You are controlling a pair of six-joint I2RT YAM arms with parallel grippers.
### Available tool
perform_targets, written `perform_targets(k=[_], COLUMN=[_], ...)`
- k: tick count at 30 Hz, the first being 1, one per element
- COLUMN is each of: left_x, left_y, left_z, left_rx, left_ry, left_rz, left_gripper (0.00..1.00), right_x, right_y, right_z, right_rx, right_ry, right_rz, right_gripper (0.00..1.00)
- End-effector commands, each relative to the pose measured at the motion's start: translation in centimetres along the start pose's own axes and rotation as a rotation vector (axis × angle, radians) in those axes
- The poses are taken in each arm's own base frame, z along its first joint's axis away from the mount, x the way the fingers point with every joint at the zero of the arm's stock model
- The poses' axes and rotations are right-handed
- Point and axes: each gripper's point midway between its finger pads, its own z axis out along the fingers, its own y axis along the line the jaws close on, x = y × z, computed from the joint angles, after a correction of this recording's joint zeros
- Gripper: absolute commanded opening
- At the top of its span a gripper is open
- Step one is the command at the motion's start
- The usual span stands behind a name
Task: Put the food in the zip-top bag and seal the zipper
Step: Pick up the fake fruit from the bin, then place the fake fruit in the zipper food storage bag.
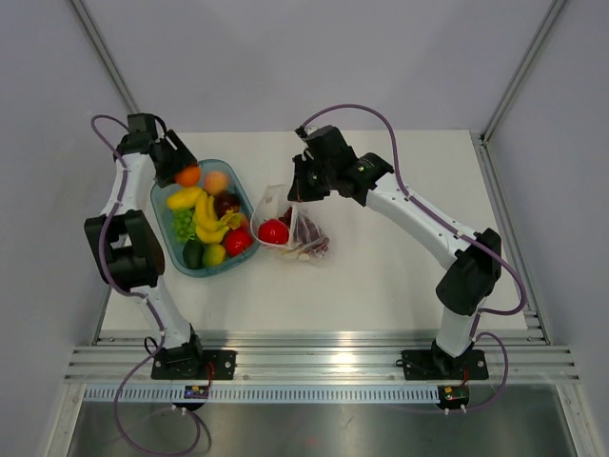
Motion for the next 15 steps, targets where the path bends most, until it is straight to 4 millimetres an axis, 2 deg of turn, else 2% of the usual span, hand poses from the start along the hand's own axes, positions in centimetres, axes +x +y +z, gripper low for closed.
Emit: perform_targets(k=[1,3,4,5,6,7,8,9,10,11,13,15], left_x=[-2.3,-0.9,-0.4,0.2,2.0,3.1,4.1,6.3,7.5,8.7,12.1,14.4], left_y=[-4.4,-4.8,-6.1,-6.5,-7.2,-8.5,-8.9,-10.0,-10.5,-11.3,-12.5,-13.3], left_z=[-8.8,-10.9,-13.7,-14.9,-15.7,-18.4,-19.2,-20.1,-20.7,-22.1,-22.6,-23.3], left_rx=[0.114,0.118,0.146,0.153,0.175,0.255,0.285,0.332,0.362,0.411,0.475,0.555], left_ry=[-0.154,-0.142,-0.177,-0.185,-0.156,-0.163,-0.148,-0.106,-0.085,-0.078,-0.004,0.072], left_rz=[0.101,0.144,0.208,0.235,0.27,0.299,0.317,0.351,0.36,0.379,0.417,0.422], left_gripper=[0.41,0.41,0.41,0.42,0.42,0.41,0.41,0.41,0.41,0.4,0.4,0.4], right_x=[-1.1,-1.2,-1.3,-1.4,-1.3,-1.6,-1.4,-1.4,-1.4,-1.4,-1.4,-1.3], right_y=[1.2,1.4,1.4,1.3,1.3,1.2,1.1,1.1,1.1,1.1,1.3,1.5], right_z=[-1.0,-1.1,-1.1,-1.2,-1.2,-1.3,-1.2,-1.2,-1.1,-0.9,-0.8,-0.7], right_rx=[-0.03,-0.036,-0.036,-0.028,-0.028,-0.026,-0.023,-0.022,-0.024,-0.025,-0.033,-0.044], right_ry=[-0.036,-0.041,-0.044,-0.051,-0.054,-0.069,-0.067,-0.068,-0.065,-0.064,-0.063,-0.059], right_rz=[-0.022,-0.021,-0.02,-0.017,-0.016,-0.013,-0.013,-0.011,-0.011,-0.005,0.0,0.01], right_gripper=[0.0,0.0,0.0,0.0,0.0,0.0,0.0,0.0,0.0,0.0,0.0,0.0])
